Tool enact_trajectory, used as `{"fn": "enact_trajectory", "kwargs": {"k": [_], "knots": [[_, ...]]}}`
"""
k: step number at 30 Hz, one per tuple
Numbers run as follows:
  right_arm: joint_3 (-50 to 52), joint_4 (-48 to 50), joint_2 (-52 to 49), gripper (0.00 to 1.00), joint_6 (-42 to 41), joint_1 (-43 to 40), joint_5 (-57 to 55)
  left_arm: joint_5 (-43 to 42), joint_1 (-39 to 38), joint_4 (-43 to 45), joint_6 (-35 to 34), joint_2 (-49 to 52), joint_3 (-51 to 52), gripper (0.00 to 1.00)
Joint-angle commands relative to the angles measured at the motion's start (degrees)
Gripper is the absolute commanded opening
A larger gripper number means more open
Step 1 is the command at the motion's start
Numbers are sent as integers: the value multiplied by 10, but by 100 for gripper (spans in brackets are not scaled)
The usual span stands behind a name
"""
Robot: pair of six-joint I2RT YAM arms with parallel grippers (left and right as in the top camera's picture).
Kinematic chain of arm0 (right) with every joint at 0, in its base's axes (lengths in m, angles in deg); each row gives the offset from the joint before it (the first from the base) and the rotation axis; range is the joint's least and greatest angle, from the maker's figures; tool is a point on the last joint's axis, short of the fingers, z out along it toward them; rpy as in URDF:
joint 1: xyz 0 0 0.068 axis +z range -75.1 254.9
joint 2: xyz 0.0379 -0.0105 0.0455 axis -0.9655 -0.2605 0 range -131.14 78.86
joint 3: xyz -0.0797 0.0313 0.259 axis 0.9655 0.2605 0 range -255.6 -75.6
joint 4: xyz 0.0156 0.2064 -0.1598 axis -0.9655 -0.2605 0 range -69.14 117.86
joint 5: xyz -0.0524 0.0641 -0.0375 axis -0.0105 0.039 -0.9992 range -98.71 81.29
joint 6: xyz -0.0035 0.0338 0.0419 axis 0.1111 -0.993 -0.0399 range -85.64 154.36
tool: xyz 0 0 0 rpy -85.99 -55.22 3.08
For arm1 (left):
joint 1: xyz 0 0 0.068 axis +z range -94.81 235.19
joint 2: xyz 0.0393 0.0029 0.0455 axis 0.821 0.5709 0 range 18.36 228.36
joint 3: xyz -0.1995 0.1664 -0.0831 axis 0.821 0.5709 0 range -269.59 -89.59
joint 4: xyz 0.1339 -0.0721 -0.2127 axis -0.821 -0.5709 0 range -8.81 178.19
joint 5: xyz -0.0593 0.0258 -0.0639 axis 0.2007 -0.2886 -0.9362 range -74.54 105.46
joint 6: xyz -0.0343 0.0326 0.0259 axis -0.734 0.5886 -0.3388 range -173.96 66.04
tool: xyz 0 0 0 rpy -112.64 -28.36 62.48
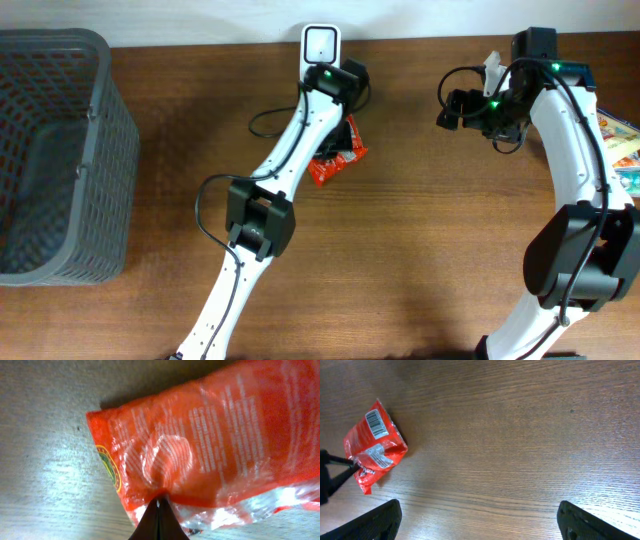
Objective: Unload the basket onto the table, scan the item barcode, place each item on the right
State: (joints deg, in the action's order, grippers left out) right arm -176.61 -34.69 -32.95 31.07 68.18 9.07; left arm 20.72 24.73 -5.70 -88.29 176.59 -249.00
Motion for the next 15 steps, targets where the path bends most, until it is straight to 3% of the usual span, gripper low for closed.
{"fn": "enact_trajectory", "kwargs": {"k": [1,4,7,10,13,15], "knots": [[2,0,-1,98,-6,-1,-5,96,-5,-29,71,22,-2,0],[2,0,-1,98,-6,-1,-5,96,6,-27,82,-31,-6,0],[2,0,-1,98,-6,-1,-5,82,28,-16,9,-88,-12,0],[2,0,-1,99,-6,-1,-5,-15,20,33,5,-41,-9,0],[2,0,-1,98,-6,-1,-5,-17,-2,72,10,23,-9,0],[2,0,-1,98,-6,-1,-5,-14,-6,78,63,31,-9,0]]}}
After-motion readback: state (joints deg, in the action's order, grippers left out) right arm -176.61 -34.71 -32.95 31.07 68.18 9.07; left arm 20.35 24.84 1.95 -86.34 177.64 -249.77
